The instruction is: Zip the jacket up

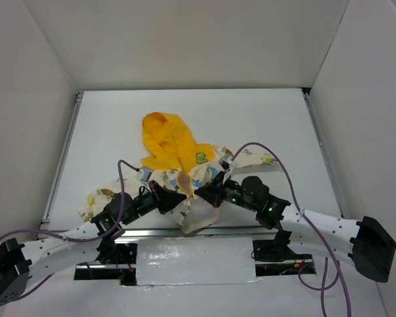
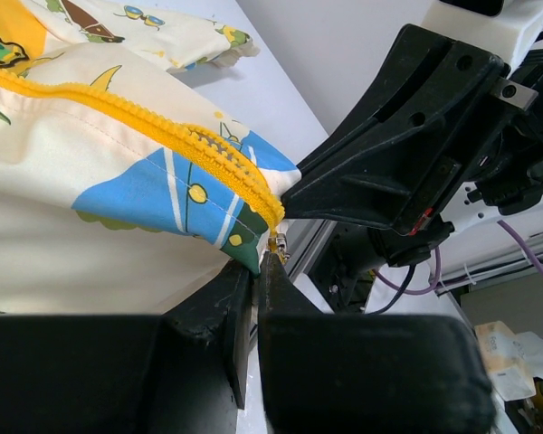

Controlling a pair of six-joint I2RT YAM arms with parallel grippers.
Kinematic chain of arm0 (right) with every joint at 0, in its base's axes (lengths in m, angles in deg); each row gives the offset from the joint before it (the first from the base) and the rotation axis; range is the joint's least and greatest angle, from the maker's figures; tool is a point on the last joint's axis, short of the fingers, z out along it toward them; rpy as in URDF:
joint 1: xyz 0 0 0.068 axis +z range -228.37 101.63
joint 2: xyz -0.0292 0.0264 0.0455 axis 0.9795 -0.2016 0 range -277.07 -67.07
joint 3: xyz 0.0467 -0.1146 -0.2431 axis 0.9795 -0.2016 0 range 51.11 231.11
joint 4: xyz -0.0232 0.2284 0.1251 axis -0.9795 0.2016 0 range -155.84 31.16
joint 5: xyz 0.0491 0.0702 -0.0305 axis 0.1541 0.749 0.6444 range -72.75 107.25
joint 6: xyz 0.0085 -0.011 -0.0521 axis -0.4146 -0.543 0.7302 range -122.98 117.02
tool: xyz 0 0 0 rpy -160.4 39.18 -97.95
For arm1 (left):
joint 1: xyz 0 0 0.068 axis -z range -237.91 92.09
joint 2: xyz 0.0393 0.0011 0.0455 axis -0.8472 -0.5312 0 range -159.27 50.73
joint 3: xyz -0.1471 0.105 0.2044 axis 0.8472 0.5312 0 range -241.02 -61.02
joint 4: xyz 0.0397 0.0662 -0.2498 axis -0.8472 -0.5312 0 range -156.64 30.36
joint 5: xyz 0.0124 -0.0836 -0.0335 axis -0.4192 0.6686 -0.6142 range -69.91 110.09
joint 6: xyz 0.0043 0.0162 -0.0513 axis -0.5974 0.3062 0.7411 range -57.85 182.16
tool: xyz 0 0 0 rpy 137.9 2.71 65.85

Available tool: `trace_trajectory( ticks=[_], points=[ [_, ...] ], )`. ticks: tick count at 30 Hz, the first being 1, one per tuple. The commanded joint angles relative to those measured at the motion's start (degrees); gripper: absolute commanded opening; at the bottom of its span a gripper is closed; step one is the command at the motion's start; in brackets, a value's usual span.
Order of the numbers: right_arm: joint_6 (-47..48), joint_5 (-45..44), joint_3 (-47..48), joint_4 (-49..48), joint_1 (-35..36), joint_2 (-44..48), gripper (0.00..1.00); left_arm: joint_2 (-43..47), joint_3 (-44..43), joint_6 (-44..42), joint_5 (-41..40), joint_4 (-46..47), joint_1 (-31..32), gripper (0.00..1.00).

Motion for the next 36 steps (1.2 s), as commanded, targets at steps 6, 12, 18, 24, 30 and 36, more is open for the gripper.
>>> trace_trajectory(
  ticks=[6, 12, 18, 24, 30, 36],
  points=[
    [0.5, -0.9, 1.4, -2.8, -0.4, -0.6, 0.0, -0.4, -0.4, -1.2, 1.8, 5.7, -0.1, 0.0],
    [0.8, -1.6, 1.7, -1.6, -0.3, -0.7, 0.0, 0.4, -0.9, -1.4, 0.6, 4.0, -0.2, 0.0],
    [1.1, -1.9, 1.2, -1.3, -0.3, -0.7, 0.0, 1.6, -1.8, -2.0, -2.7, 0.2, -0.1, 0.0],
    [0.9, -1.5, 1.5, -2.0, -0.3, -1.6, 0.0, 0.7, -2.1, -2.0, -1.9, 1.3, -0.2, 0.0],
    [1.3, -2.3, 2.1, -1.6, -0.3, -1.7, 0.0, -0.9, -1.1, -1.0, -0.5, 4.3, -0.2, 0.0],
    [1.3, -2.8, 2.3, -1.5, -0.2, -1.8, 0.0, -2.3, -0.7, -0.5, 0.2, 5.9, -0.2, 0.0]
  ],
)
